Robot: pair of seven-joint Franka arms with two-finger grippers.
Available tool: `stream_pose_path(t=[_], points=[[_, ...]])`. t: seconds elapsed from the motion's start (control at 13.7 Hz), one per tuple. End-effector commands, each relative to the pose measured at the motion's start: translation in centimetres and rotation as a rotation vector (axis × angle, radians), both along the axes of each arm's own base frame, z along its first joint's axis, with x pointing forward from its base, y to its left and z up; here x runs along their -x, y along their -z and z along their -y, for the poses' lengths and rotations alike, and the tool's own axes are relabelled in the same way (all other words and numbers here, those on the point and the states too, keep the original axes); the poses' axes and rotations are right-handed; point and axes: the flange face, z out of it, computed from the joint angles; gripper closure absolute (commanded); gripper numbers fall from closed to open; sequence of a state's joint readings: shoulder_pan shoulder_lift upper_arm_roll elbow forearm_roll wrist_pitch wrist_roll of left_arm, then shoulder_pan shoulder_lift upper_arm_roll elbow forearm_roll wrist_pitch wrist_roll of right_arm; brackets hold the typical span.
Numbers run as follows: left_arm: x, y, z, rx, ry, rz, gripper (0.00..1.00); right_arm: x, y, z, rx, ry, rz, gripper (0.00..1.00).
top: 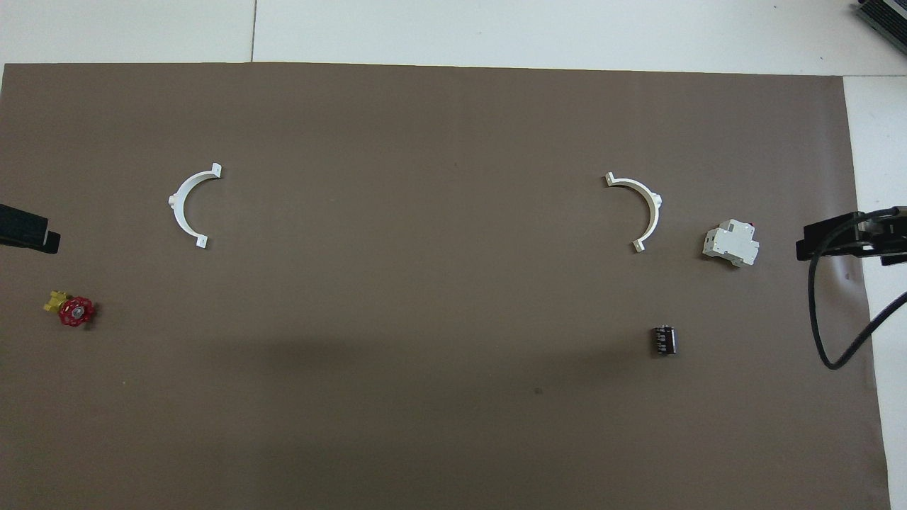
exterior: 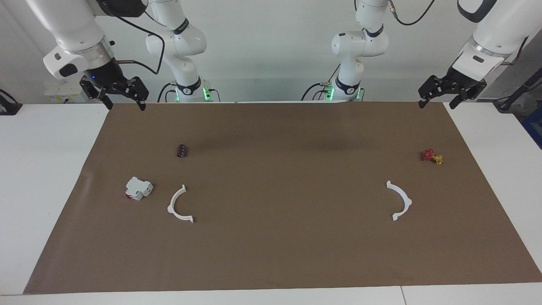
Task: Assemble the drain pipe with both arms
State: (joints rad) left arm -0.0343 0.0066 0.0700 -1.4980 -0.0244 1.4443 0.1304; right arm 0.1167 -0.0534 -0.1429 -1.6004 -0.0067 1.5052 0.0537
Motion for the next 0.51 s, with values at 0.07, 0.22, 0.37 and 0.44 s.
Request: stream_pose_path(t=[0.07, 0.22, 0.37, 0.44], points=[[0.7, -0.2, -0.1, 0.011, 0.003, -0.005, 0.0, 0.3, 0.4, 0.4, 0.012, -0.016, 0.006, 0.0], [0.8, -0.3, -0.1, 0.011, 0.003, -0.004, 0.0, 0.4, 1.1, 0.3, 0.013, -0.022, -0.002, 0.0], [0.8, -0.3, -0.1, 0.011, 0.003, -0.004, 0.0, 0.8, 3.0, 0.4, 0.007, -0.033, 0.044, 0.0], [0.7, -0.2, -0.1, 0.011, 0.003, -0.005, 0.0, 0.1, 4.4, 0.5, 0.006, -0.069, 0.082, 0.0]])
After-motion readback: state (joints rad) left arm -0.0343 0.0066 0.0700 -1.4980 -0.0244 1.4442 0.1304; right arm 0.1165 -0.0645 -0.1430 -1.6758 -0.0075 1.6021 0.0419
